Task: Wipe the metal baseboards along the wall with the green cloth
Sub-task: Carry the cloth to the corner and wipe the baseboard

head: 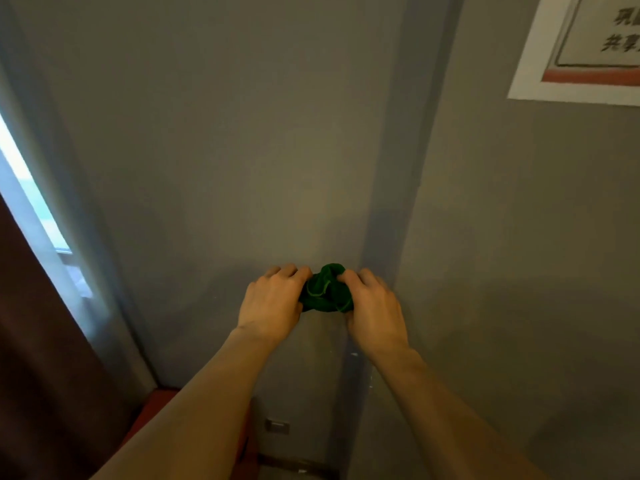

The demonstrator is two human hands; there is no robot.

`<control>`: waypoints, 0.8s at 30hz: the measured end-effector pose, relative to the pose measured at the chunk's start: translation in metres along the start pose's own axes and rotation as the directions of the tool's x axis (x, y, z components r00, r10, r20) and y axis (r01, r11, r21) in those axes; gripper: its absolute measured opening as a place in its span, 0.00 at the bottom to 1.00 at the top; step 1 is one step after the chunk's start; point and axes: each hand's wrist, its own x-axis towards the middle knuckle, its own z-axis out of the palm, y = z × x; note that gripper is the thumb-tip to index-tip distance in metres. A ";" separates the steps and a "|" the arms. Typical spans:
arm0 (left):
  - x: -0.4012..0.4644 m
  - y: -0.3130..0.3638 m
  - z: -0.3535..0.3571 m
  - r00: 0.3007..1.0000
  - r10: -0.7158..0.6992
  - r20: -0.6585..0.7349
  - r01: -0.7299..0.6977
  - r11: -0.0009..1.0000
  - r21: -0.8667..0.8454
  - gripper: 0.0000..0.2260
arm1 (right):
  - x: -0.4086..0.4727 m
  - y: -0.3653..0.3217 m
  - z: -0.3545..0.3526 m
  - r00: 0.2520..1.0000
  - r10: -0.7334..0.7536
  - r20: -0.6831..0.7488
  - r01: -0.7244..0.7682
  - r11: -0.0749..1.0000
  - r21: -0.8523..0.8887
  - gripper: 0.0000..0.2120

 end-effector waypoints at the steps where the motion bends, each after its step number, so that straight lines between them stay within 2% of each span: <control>1: 0.002 -0.009 0.003 1.000 0.003 0.008 -0.003 1.000 -0.004 0.17 | 0.003 -0.005 0.007 1.000 0.008 0.004 -0.008 1.000 0.001 0.23; 8: -0.001 -0.045 0.049 0.996 0.006 0.084 -0.001 0.998 -0.059 0.17 | 0.001 -0.010 0.062 0.996 0.080 0.045 -0.080 0.997 -0.022 0.22; 14: -0.023 -0.055 0.107 0.984 -0.015 0.178 0.030 0.996 -0.080 0.19 | -0.025 0.010 0.113 0.985 0.097 0.142 -0.098 0.995 0.005 0.20; 18: -0.041 -0.054 0.151 0.969 -0.042 0.244 0.061 0.996 -0.068 0.22 | -0.048 0.031 0.151 0.963 0.127 0.238 -0.134 0.991 0.014 0.23; 24: -0.081 -0.046 0.220 0.927 -0.079 0.367 0.118 0.990 -0.082 0.18 | -0.096 0.061 0.209 0.920 0.168 0.353 -0.192 0.981 0.033 0.26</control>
